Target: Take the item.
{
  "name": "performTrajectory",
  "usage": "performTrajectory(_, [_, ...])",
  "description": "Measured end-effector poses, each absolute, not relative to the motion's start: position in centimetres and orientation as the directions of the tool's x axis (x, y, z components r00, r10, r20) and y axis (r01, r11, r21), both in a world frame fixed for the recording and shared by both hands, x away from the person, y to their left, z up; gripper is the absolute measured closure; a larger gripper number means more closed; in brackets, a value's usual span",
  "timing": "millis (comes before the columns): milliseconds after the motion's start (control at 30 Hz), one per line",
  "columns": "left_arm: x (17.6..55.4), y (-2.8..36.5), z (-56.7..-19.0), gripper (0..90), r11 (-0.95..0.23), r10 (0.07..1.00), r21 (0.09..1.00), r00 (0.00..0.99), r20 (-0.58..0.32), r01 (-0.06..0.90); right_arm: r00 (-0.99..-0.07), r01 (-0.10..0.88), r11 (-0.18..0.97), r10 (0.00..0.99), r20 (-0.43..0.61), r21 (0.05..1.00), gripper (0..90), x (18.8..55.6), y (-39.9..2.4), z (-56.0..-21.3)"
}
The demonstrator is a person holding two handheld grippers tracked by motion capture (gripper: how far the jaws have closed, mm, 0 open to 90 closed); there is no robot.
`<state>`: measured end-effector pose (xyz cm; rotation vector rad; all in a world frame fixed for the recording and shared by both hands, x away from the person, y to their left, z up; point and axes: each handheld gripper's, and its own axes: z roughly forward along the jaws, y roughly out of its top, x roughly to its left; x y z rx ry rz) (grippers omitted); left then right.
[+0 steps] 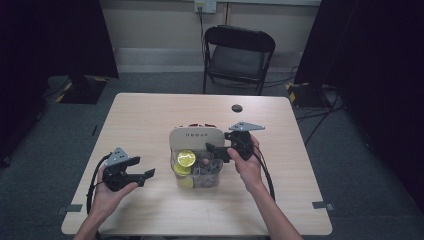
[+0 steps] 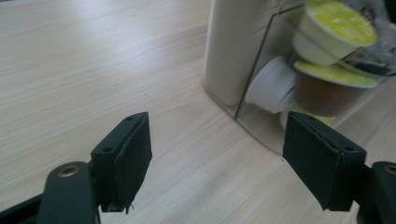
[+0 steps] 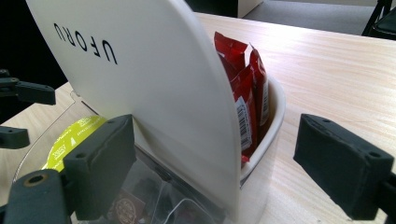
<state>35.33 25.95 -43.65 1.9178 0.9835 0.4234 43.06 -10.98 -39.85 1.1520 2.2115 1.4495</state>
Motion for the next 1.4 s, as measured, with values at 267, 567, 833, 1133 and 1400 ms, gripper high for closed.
performTrajectory(267, [34.8, 24.9, -42.1, 24.2, -0.253, 0.751, 0.868, 0.652, -0.103, 0.428, -0.656, 0.474, 0.190, 0.728, 0.201, 0.860, 12.1, 43.1, -11.0, -39.8])
performTrajectory(567, [34.4, 23.4, -40.7, 29.8, -0.270, 0.732, 0.884, 0.678, -0.068, 0.381, -0.657, 0.469, 0.191, 0.728, 0.196, 0.862, 12.0, 43.1, -11.1, -39.7])
performTrajectory(833, [34.8, 21.3, -39.8, 34.7, -0.283, 0.690, 0.898, 0.722, -0.052, 0.336, -0.658, 0.473, 0.188, 0.725, 0.204, 0.861, 11.3, 43.2, -11.0, -39.8])
performTrajectory(1133, [35.7, 19.5, -40.0, 36.2, -0.263, 0.650, 0.902, 0.754, -0.098, 0.343, -0.662, 0.472, 0.191, 0.721, 0.203, 0.861, 11.3, 43.3, -11.1, -39.9])
performTrajectory(1400, [36.6, 18.3, -40.6, 36.1, -0.255, 0.622, 0.894, 0.771, -0.139, 0.368, -0.662, 0.473, 0.191, 0.721, 0.204, 0.860, 11.2, 43.3, -11.1, -39.9])
